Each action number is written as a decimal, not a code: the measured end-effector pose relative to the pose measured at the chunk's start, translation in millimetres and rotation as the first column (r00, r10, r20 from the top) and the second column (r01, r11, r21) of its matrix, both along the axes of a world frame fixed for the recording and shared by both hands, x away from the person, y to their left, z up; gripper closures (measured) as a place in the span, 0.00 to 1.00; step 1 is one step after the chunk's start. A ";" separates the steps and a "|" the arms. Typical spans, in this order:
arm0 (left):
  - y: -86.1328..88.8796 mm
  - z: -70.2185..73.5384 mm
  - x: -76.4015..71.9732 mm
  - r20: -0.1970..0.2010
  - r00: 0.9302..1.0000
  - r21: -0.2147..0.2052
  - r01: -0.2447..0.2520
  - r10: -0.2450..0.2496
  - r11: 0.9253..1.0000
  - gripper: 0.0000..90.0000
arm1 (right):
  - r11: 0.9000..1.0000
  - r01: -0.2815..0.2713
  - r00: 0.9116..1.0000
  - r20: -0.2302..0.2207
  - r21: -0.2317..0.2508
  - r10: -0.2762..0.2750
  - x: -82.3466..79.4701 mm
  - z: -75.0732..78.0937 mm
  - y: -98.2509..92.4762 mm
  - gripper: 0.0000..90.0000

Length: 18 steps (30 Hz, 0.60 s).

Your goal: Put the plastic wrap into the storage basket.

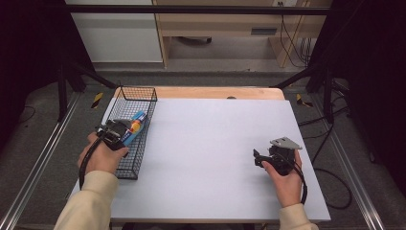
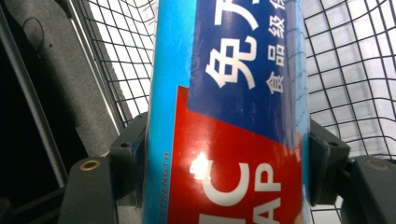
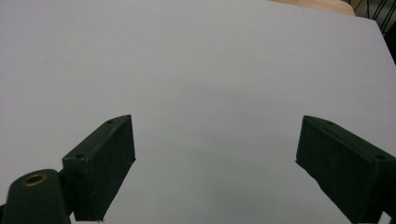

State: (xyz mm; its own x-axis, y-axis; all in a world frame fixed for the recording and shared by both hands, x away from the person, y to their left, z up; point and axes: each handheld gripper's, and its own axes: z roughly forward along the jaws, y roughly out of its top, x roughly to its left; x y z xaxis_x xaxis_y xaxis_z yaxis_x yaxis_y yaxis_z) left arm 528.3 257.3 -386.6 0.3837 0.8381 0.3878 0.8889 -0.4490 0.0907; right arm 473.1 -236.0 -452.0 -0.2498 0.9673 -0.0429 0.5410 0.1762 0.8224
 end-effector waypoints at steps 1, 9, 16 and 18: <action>-0.8 0.2 -0.1 -0.006 1.000 0.005 0.002 -0.002 1.000 0.35 | 1.000 -0.002 1.000 -0.001 -0.001 0.002 0.2 -0.1 -0.1 0.13; -0.4 1.2 -1.0 0.014 1.000 -0.001 0.019 -0.019 1.000 0.34 | 1.000 -0.006 1.000 -0.008 -0.001 0.006 0.2 -0.1 1.4 0.12; -10.4 21.5 -8.7 0.138 0.984 0.023 0.110 -0.112 0.994 0.15 | 1.000 -0.013 1.000 0.002 -0.006 0.013 -0.4 0.4 0.1 0.10; -12.8 31.0 -12.7 0.195 0.972 -0.004 0.136 -0.132 0.991 0.13 | 1.000 -0.011 1.000 0.009 -0.014 0.011 -0.9 0.6 -0.7 0.09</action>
